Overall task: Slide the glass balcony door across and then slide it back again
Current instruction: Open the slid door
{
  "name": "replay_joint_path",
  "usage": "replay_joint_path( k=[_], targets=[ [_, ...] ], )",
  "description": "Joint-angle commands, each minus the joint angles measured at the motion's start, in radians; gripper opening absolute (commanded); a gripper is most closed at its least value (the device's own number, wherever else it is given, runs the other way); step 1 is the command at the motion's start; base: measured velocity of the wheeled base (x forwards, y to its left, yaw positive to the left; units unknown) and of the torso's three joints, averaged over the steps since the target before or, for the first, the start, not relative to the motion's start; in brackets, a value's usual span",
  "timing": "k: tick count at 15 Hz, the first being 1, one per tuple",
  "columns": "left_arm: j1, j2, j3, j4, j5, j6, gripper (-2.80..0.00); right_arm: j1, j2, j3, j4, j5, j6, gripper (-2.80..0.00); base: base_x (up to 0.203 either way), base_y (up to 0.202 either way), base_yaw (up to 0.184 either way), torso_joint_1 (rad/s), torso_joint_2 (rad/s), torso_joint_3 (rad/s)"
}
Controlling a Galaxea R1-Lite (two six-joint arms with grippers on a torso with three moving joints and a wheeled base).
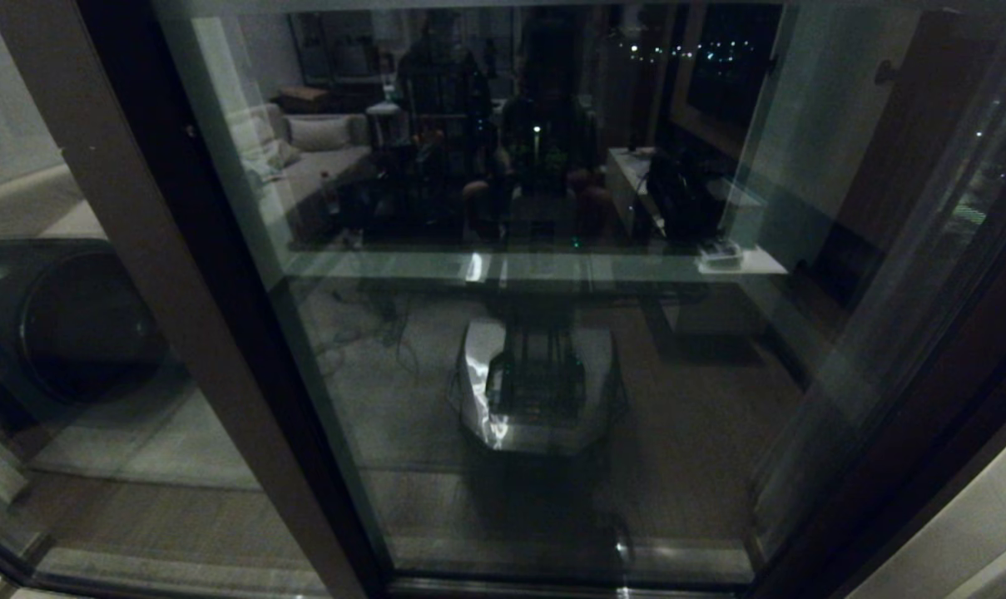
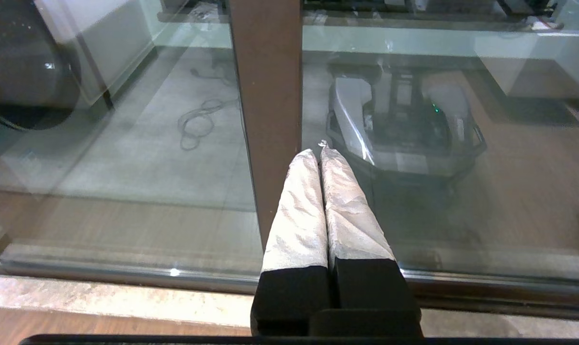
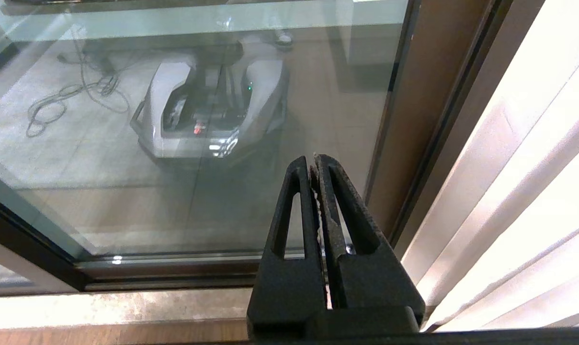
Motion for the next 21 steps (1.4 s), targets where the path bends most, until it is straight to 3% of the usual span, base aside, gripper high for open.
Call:
replay_joint_path(
  k=[1,8,14,19,21],
  targets=[
    [0.000,0.000,0.002,0.000,0.000,0.001,-2.80,0.000,0.000,0.000,0.001,-0.005,0.003,-2.80,0.000,0.000,0.000,0.000,0.00,0.000],
    [0.000,0.000,0.002,0.000,0.000,0.000,-2.80,-0.001,0.001,-0.038,-0.013,-0.024,0.010,-2.80,0.000,0.000,0.000,0.000,0.00,0.000],
    [0.000,0.000,0.002,0.000,0.000,-0.001,-2.80,-0.002,0.209,-0.348,0.001,-0.054,-0.052,-2.80,0.000,0.000,0.000,0.000,0.00,0.000],
    [0.000,0.000,0.002,0.001,0.000,0.001,-2.80,-0.048,0.621,-0.721,0.008,-0.076,-0.094,-2.80,0.000,0.000,0.000,0.000,0.00,0.000],
    [0.000,0.000,0.002,0.000,0.000,0.000,-2.80,-0.073,0.787,-0.917,0.056,-0.136,-0.107,-2.80,0.000,0.000,0.000,0.000,0.00,0.000]
  ],
)
